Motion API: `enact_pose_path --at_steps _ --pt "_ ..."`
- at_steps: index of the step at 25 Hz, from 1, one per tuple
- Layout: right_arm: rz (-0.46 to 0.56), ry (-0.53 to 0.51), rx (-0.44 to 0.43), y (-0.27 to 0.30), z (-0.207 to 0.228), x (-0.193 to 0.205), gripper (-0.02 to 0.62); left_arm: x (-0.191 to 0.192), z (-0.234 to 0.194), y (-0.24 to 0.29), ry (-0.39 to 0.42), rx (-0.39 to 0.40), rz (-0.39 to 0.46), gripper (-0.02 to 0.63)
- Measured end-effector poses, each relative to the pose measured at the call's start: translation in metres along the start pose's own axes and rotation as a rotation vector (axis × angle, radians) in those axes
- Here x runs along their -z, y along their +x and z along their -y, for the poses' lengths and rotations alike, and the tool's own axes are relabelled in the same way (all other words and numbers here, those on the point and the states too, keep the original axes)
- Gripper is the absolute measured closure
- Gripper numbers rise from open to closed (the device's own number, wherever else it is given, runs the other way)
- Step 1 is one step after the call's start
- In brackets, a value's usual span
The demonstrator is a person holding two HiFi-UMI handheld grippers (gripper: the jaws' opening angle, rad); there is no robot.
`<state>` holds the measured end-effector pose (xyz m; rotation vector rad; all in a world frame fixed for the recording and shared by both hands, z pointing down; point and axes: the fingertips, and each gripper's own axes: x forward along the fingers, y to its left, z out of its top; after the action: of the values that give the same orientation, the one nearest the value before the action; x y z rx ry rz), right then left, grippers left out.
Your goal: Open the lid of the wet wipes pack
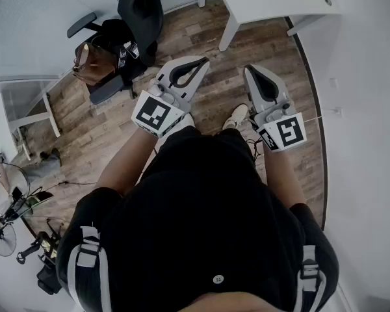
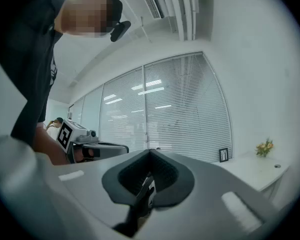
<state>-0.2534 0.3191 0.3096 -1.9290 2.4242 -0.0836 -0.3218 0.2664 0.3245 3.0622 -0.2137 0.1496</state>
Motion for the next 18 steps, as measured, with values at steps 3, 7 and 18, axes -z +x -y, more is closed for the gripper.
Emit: enact_pose_path --at_steps 3,7,18 --pt "-0.008 -0.034 0.011 0.004 -0.013 -0.004 0.586 -0.007 -0.005 -0.015 -0.021 -0.009 0.047 0.598" --pt "-0.017 -0.07 0.008 0.004 -0.017 -0.006 0.586 -0.006 -0.006 -0.019 -0.026 -0.018 0.046 0.598" --pt "-0.015 -0.06 -0.026 -0.005 -0.005 -0.013 0.584 -0.011 0.005 -0.004 -0.024 -0.02 0.054 0.598"
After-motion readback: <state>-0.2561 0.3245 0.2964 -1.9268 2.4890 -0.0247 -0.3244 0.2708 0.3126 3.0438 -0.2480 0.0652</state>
